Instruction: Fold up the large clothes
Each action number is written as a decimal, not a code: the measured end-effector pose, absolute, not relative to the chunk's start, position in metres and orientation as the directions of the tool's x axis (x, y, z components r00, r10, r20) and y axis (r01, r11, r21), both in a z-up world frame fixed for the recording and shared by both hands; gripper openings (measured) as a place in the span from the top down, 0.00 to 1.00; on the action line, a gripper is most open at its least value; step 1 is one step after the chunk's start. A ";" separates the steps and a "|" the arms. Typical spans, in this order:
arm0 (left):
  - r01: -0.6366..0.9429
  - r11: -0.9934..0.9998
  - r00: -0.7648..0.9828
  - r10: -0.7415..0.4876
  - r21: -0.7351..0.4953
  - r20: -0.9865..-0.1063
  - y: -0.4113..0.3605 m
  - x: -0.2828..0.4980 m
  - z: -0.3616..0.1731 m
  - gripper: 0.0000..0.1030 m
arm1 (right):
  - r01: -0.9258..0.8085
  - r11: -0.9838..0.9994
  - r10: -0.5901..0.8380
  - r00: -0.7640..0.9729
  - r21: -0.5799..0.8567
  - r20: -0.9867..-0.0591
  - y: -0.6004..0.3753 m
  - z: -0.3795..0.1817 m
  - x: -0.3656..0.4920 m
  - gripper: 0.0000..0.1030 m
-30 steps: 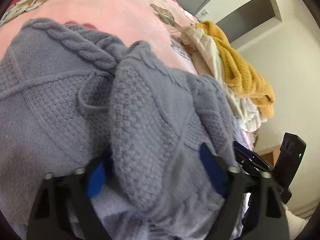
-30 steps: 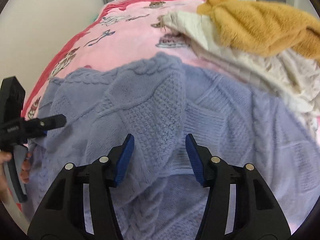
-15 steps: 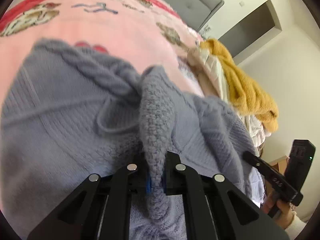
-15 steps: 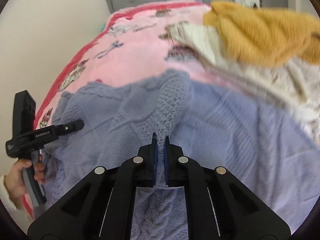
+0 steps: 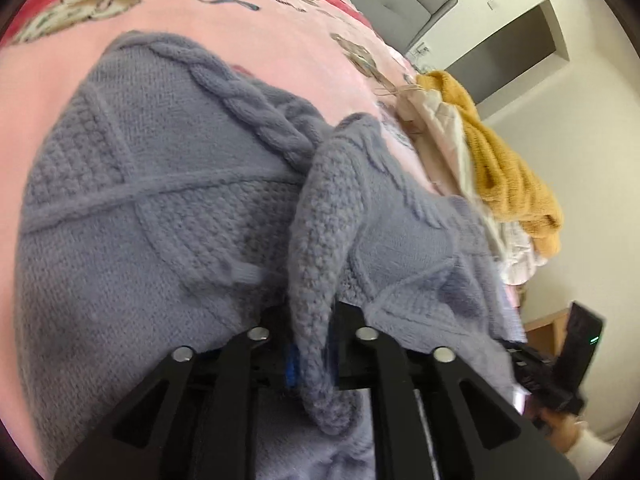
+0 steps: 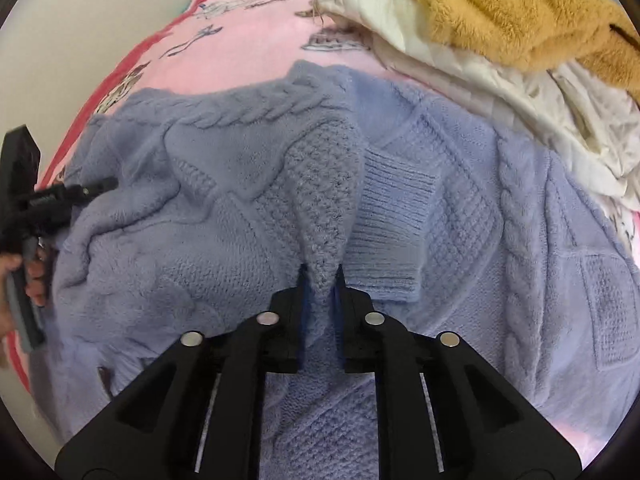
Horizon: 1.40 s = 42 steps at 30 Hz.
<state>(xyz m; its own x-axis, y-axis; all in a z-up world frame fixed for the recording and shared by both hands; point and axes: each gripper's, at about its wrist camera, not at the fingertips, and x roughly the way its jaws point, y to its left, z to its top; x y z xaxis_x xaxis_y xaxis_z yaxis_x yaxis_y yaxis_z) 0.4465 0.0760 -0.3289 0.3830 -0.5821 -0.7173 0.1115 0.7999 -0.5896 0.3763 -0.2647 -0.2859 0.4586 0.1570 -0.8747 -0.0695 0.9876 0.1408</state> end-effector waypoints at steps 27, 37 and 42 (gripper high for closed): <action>0.362 0.804 0.341 -0.586 -0.472 -0.735 0.015 0.348 -0.327 0.45 | -0.396 0.913 0.278 0.416 0.103 -0.866 -0.160 -0.295 0.309 0.68; 0.438 0.763 0.414 -0.641 -0.475 -0.646 0.013 0.391 -0.258 0.10 | -0.348 0.929 0.336 0.659 0.123 -0.673 -0.200 -0.210 0.324 0.55; 0.364 0.772 0.357 -0.633 -0.522 -0.687 0.025 0.475 -0.274 0.09 | -0.257 0.964 0.234 0.695 0.069 -0.680 -0.239 -0.212 0.391 0.56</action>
<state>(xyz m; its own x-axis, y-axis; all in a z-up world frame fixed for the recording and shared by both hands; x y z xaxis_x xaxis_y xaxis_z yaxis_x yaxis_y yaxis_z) 0.4749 0.0252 -0.2742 0.3569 -0.6328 -0.6871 0.3638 0.7717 -0.5217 0.3910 -0.2386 -0.2124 0.6949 0.2337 -0.6801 -0.2566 0.9640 0.0690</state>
